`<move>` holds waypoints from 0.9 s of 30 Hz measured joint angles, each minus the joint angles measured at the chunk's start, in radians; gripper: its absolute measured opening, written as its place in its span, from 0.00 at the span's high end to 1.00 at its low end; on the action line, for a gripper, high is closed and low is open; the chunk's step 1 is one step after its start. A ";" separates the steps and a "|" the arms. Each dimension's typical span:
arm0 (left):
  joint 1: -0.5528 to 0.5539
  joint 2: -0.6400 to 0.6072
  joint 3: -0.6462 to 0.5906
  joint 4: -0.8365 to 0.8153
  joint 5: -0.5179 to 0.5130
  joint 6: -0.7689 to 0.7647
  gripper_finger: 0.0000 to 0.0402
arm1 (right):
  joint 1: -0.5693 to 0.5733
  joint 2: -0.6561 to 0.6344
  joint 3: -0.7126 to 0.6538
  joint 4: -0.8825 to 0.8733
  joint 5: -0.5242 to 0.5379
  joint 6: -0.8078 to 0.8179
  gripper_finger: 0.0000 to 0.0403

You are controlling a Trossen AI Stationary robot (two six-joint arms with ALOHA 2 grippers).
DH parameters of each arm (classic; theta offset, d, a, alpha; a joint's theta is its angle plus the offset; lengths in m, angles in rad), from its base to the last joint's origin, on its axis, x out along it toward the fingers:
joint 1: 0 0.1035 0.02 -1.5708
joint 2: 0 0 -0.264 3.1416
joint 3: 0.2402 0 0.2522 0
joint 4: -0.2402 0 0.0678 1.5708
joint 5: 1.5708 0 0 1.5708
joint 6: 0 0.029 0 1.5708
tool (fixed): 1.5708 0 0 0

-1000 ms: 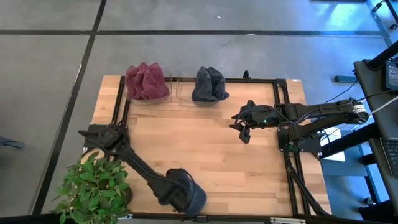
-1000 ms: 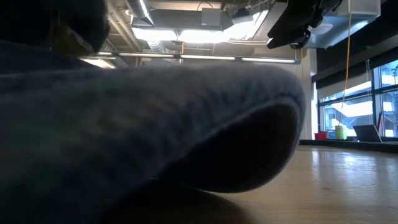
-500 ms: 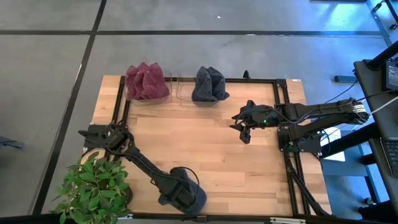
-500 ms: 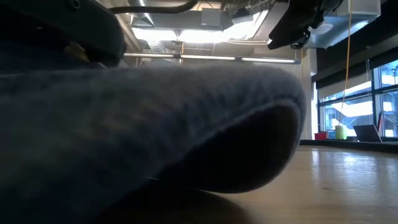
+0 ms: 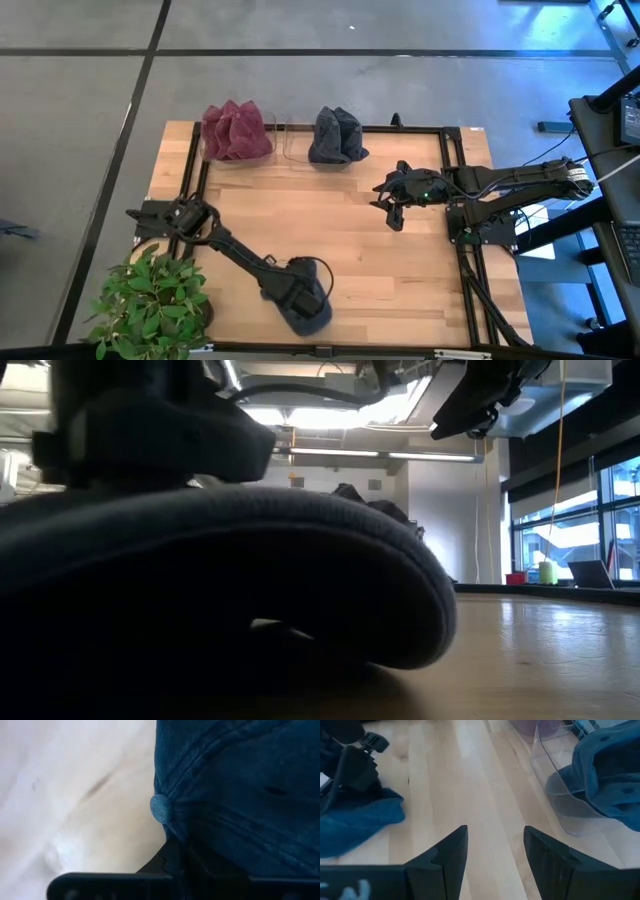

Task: Pick & Place hat
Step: Put the blue cap into the right transparent bin

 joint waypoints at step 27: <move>0.249 -0.310 0.001 0.124 -0.249 0.771 0.99 | 0.000 0.145 0.001 0.342 -0.390 -0.037 0.52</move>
